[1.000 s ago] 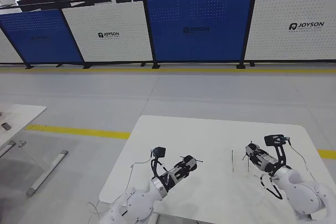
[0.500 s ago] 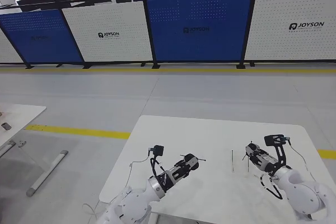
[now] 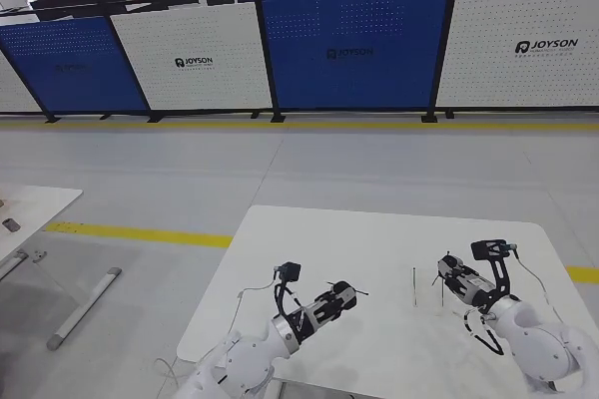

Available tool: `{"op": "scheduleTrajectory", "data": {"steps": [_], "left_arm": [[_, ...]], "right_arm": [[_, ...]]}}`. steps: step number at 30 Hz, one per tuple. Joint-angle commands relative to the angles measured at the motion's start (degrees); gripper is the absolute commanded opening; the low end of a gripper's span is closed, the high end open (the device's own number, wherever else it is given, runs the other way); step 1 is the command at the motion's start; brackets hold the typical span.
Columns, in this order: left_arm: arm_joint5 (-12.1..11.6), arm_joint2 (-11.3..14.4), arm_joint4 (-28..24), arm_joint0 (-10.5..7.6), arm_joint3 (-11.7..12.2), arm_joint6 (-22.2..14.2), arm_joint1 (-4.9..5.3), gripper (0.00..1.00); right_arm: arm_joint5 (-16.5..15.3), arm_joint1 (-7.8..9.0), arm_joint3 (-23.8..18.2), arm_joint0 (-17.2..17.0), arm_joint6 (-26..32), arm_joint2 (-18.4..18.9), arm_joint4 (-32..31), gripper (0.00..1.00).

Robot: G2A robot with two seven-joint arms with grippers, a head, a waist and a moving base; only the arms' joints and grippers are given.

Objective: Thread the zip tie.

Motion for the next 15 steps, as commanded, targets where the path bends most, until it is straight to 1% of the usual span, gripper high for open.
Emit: {"op": "scheduleTrajectory", "data": {"steps": [1,4,6,8,10,11,12,13,15], "left_arm": [[0.0,0.0,0.1,0.02,0.0,0.0,0.01,0.0],[0.0,0.0,0.1,0.02,0.0,0.0,0.01,0.0],[0.0,0.0,0.1,0.02,0.0,0.0,0.01,0.0],[0.0,0.0,0.1,0.02,0.0,0.0,0.01,0.0],[0.0,0.0,0.1,0.02,0.0,0.0,0.01,0.0],[0.0,0.0,0.1,0.02,0.0,0.0,0.01,0.0],[0.0,0.0,0.1,0.02,0.0,0.0,0.01,0.0],[0.0,0.0,0.1,0.02,0.0,0.0,0.01,0.0],[0.0,0.0,0.1,0.02,0.0,0.0,0.01,0.0]], "right_arm": [[0.1,-0.01,0.0,-0.1,-0.2,0.0,0.1,0.0],[-0.1,-0.13,0.0,-0.6,-2.3,0.8,2.8,0.0],[-0.9,-0.13,-1.0,-1.7,-4.6,1.7,4.3,0.0],[-1.5,-0.06,-2.7,-3.6,-6.6,2.5,5.2,0.0],[-1.3,0.06,-5.0,-6.1,-7.9,3.5,5.5,0.0],[-1.0,0.1,-5.8,-7.1,-7.6,3.7,5.8,0.0],[0.4,0.19,-6.6,-7.8,-5.7,4.0,6.0,0.0],[0.8,0.22,-7.1,-7.9,-4.7,4.0,6.1,0.0],[0.8,0.22,-7.1,-7.9,-4.7,4.0,6.1,0.0]]}}
